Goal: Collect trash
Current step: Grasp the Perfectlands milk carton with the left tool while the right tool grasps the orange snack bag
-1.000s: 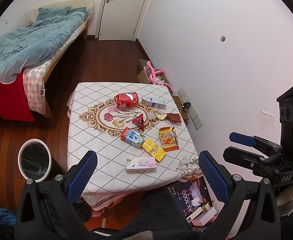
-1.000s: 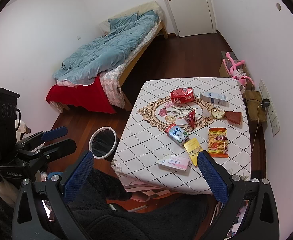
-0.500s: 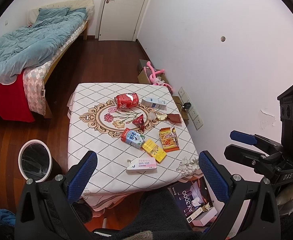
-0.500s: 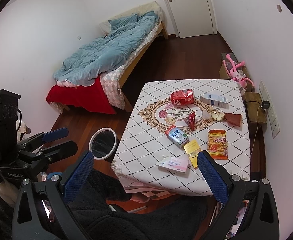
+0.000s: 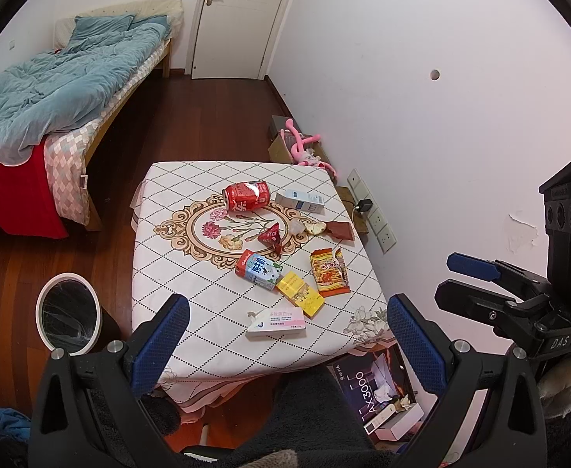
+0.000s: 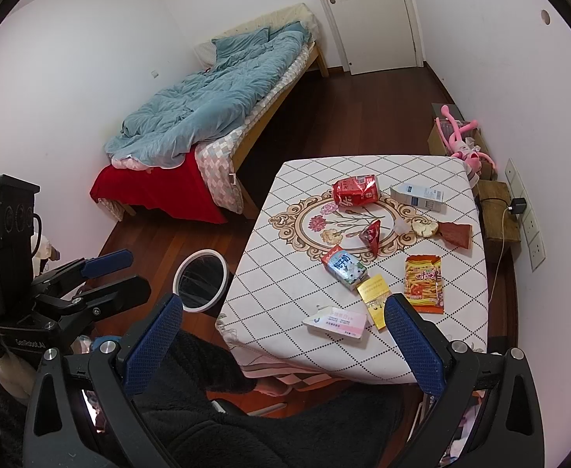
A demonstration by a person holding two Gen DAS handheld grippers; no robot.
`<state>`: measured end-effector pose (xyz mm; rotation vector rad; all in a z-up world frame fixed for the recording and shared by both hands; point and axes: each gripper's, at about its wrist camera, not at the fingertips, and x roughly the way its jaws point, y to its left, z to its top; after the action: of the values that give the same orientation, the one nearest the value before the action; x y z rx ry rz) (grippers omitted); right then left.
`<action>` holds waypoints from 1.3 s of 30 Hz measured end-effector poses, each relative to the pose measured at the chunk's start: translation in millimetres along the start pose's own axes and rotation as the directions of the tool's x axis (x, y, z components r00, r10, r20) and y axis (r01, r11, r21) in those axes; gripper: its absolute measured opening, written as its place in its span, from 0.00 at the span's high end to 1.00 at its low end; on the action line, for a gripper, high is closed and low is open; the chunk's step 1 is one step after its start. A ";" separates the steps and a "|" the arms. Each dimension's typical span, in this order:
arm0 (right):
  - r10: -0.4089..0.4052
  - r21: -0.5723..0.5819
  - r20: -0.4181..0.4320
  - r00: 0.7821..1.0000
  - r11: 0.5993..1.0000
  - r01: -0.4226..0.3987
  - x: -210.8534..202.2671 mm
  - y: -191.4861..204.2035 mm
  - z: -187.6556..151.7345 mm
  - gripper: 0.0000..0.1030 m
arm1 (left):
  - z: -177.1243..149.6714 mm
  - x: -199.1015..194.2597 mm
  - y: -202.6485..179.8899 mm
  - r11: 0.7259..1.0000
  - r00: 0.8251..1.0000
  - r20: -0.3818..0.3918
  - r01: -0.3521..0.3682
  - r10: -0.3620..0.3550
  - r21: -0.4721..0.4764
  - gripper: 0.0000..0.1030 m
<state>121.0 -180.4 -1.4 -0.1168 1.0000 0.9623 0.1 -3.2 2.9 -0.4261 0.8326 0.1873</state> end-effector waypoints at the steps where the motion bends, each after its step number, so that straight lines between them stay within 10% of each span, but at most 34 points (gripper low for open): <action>1: 0.000 0.001 0.000 1.000 1.000 0.000 0.1 0.2 0.4 0.00 | 0.6 0.8 -0.4 1.000 1.000 -0.002 0.000 0.000 0.001 0.00; 8: 0.002 0.004 0.003 1.000 1.000 -0.002 1.0 0.6 0.3 0.00 | 2.4 6.7 -0.8 1.000 1.000 0.000 -0.016 0.016 0.000 0.00; 18: -0.215 0.230 -0.003 0.977 0.950 0.210 66.7 -82.7 9.1 0.00 | 29.7 141.3 34.3 0.938 0.937 -0.054 -0.346 0.344 -0.030 0.00; 29: -0.327 0.398 -0.268 0.906 0.819 0.413 234.5 -228.5 -17.1 0.00 | 13.9 349.0 70.6 0.900 0.873 -0.482 -0.264 0.071 -0.347 0.07; 35: -0.332 0.380 -0.336 0.882 0.809 0.449 275.8 -254.9 -31.4 0.00 | 6.9 398.3 74.0 0.859 0.849 -0.529 -0.285 0.020 -0.425 0.42; 39: -0.319 0.361 -0.355 0.879 0.820 0.443 291.2 -258.5 -32.9 0.00 | 15.2 388.4 65.3 0.922 0.858 -0.501 -0.278 0.112 -0.270 0.44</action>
<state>341.1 -168.4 -324.0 -0.0785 1.3706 0.3348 246.5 60.6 -298.1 -0.7247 1.3461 0.4323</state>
